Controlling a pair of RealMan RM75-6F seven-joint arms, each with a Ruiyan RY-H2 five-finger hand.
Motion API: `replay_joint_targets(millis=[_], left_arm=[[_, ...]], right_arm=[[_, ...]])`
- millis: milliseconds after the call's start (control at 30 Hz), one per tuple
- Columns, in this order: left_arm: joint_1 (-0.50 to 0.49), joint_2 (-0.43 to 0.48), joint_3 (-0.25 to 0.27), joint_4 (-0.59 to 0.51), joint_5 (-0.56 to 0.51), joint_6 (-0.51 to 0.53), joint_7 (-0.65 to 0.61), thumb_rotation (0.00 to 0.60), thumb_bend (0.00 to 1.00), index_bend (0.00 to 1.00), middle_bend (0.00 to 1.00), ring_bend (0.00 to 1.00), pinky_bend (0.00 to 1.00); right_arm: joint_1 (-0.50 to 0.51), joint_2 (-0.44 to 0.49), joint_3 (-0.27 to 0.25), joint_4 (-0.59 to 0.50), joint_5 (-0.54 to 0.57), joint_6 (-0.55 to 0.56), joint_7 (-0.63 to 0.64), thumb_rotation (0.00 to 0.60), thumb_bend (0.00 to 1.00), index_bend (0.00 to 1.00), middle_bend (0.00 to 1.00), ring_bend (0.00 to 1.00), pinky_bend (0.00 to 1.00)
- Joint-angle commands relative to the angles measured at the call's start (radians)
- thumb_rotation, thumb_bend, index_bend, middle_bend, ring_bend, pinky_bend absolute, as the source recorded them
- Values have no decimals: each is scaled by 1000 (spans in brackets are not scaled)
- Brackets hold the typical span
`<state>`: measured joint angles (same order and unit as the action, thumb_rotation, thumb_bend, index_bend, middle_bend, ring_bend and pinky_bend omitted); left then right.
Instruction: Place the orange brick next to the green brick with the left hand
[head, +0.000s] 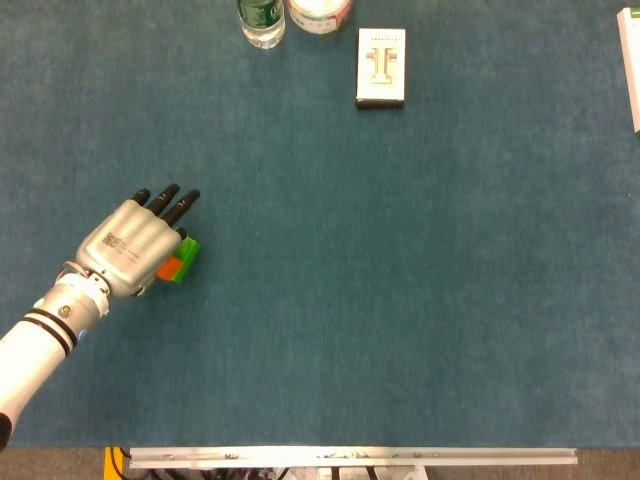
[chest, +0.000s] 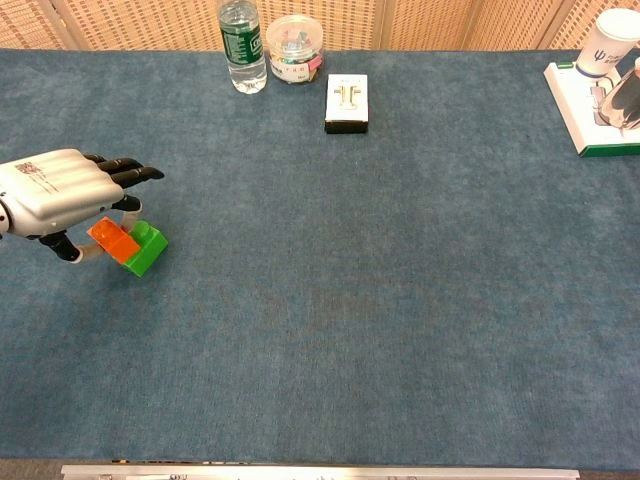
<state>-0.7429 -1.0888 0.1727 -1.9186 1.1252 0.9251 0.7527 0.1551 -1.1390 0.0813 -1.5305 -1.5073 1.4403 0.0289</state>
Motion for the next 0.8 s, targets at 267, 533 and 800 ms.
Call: replay_joint_targets(millis=[267, 533, 800], left_arm=[[24, -27, 0, 24, 39, 36, 37, 600, 353, 621, 0, 0, 189], [41, -42, 3, 28, 71, 56, 73, 600, 353, 621, 0, 0, 189], [44, -49, 0, 36, 52, 39, 84, 600, 353, 621, 0, 0, 189]], right_arm=[[-1, 1, 0, -1, -1, 2, 1, 600, 435, 632, 548, 418, 462], [-4, 2, 0, -1, -3, 6, 3, 600, 435, 632, 548, 418, 462], [-6, 3, 0, -2, -6, 11, 4, 600, 435, 632, 547, 418, 462]])
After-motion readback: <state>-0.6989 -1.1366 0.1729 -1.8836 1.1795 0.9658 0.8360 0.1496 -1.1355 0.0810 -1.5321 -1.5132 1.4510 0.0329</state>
